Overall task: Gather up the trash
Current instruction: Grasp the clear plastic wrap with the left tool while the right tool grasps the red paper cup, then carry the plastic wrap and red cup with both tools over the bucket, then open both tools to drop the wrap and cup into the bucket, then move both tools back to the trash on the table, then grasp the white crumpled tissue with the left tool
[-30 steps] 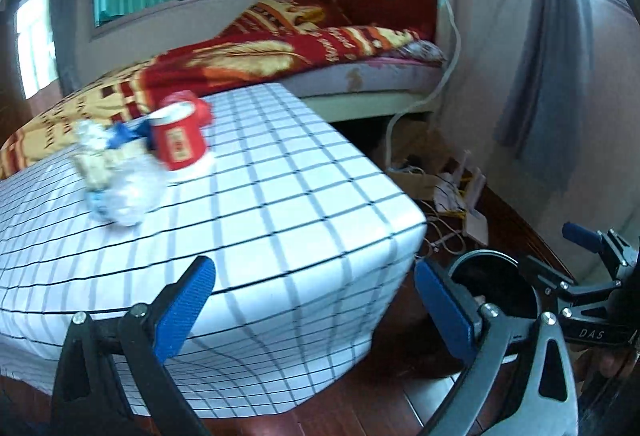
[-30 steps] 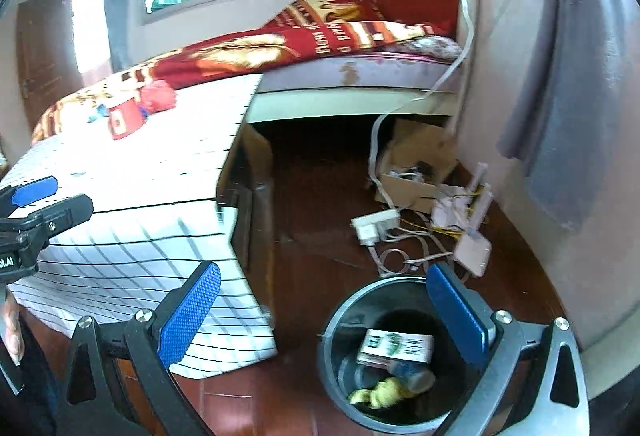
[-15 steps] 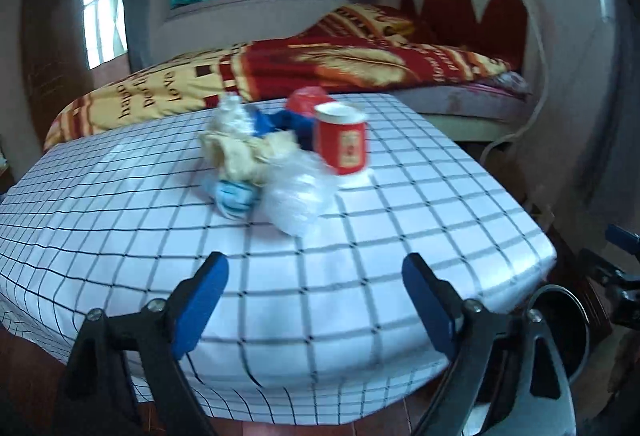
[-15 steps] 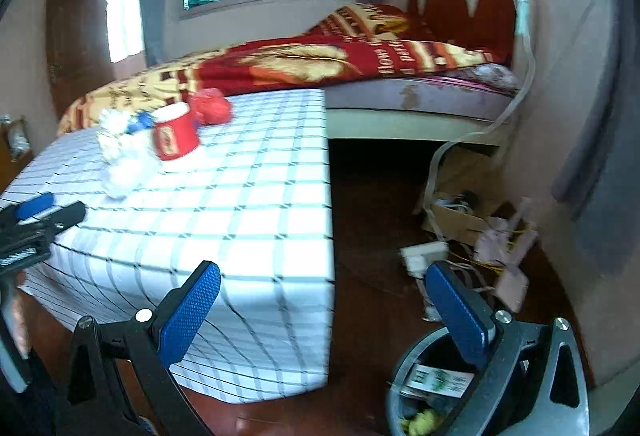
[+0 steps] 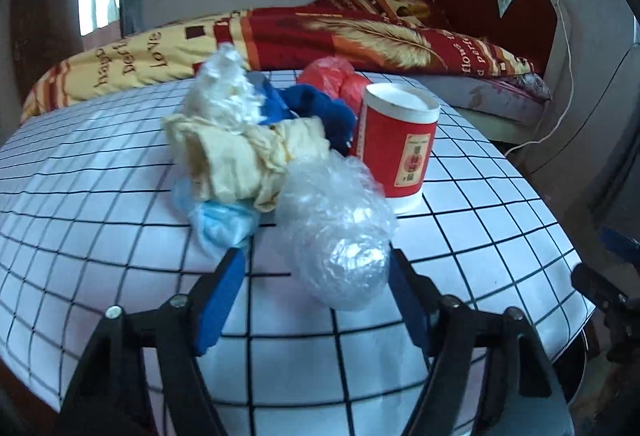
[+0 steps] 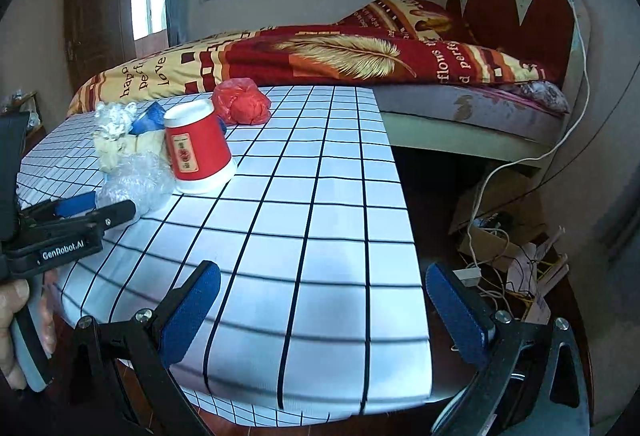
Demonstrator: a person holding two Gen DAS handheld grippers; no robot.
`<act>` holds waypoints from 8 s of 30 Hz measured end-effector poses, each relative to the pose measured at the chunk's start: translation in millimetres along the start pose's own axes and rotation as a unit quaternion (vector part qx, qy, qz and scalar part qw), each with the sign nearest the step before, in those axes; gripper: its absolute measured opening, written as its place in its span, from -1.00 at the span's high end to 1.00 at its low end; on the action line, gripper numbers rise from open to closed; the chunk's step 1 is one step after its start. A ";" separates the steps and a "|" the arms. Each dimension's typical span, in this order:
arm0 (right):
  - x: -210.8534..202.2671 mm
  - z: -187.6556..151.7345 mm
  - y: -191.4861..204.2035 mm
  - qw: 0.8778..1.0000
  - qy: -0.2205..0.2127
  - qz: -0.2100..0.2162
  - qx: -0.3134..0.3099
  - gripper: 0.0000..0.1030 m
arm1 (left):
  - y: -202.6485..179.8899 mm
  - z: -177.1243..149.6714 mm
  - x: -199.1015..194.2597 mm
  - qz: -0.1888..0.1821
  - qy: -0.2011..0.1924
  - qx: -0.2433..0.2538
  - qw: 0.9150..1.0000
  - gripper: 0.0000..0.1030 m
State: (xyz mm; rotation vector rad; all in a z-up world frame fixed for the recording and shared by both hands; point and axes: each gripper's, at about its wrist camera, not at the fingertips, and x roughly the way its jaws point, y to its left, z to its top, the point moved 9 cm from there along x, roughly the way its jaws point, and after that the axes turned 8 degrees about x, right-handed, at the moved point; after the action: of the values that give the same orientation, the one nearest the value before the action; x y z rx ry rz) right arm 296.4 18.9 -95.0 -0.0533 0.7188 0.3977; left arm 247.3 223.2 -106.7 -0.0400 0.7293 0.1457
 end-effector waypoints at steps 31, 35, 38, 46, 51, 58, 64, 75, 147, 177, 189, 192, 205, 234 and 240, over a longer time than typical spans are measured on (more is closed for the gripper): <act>90.0 77.2 136.0 0.996 0.016 0.083 -0.042 -0.93 | 127.7 -10.4 -41.6 0.061 -0.038 -0.090 0.993 0.24; 97.6 79.9 144.1 0.994 0.030 0.088 -0.049 -0.13 | 125.6 -12.6 -42.3 0.053 -0.035 -0.092 0.994 0.24; 84.0 78.9 143.4 0.994 0.010 0.090 -0.057 -0.13 | 118.9 -11.8 -46.9 0.049 -0.040 -0.084 0.994 0.24; 28.8 65.0 115.8 0.995 -0.026 0.085 -0.053 -0.13 | 84.9 -9.6 -64.9 0.033 -0.047 -0.056 0.997 0.24; -1.5 51.2 90.3 0.996 -0.038 0.074 -0.044 -0.13 | 51.9 -8.5 -76.0 0.016 -0.052 -0.033 0.998 0.24; -42.6 29.1 31.0 0.998 -0.048 0.044 -0.019 -0.13 | -4.2 -8.2 -87.1 -0.016 -0.057 0.000 0.998 0.24; -70.5 19.5 -17.2 0.998 -0.061 0.018 0.013 -0.13 | -45.5 -6.2 -89.6 -0.039 -0.056 0.028 0.997 0.24; -112.9 -6.1 -109.9 0.995 -0.070 -0.046 0.057 -0.13 | -113.7 -5.2 -89.9 -0.079 -0.056 0.077 0.992 0.24; -98.8 -236.6 -356.5 0.953 0.085 -0.150 0.249 -1.00 | -386.9 -148.7 7.2 -0.251 0.116 0.266 0.923 -0.93; -152.4 -152.9 -274.3 0.976 -0.009 -0.142 0.162 -1.00 | -319.4 -65.7 -68.3 -0.171 -0.021 0.191 0.966 -0.95; -146.4 -103.0 -200.5 0.988 -0.059 -0.094 0.104 -1.00 | -221.1 -30.2 -92.7 -0.118 -0.066 0.122 0.983 -0.95; -140.5 -86.3 -175.1 0.991 -0.065 -0.081 0.083 -1.00 | -188.9 -24.5 -92.7 -0.098 -0.068 0.106 0.987 -0.95; -91.5 -8.8 -26.2 0.997 -0.080 0.021 0.008 -1.00 | -18.7 -12.0 -93.4 0.022 -0.071 0.011 0.997 -0.79; 78.7 72.7 100.7 0.997 -0.013 0.059 -0.044 -1.00 | 76.5 55.1 7.6 -0.012 -0.034 -0.051 0.998 -0.29; 87.8 71.7 111.5 0.997 -0.005 0.069 -0.046 -1.00 | 74.2 56.5 14.8 -0.038 -0.026 -0.049 0.998 0.33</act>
State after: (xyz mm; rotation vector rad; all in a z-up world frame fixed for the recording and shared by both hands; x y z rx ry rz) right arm 359.9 164.5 -88.3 -0.0883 0.6964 0.5618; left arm 284.6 303.3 -73.4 -0.1557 0.6683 0.1098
